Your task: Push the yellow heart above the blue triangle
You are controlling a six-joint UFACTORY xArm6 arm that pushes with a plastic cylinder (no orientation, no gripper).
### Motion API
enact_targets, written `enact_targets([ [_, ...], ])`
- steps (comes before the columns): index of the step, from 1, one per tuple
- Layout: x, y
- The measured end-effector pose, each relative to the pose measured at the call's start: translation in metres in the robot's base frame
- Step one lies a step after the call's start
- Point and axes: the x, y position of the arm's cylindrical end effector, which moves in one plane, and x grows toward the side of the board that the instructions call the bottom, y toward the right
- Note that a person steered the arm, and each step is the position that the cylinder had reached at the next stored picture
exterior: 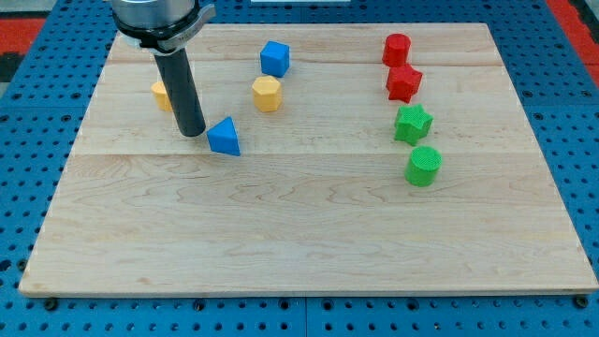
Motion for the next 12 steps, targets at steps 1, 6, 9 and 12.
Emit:
enact_targets([
  [1,0.000,0.042],
  [6,-0.110,-0.021],
  [9,-0.042,-0.028],
  [12,-0.070,-0.095],
])
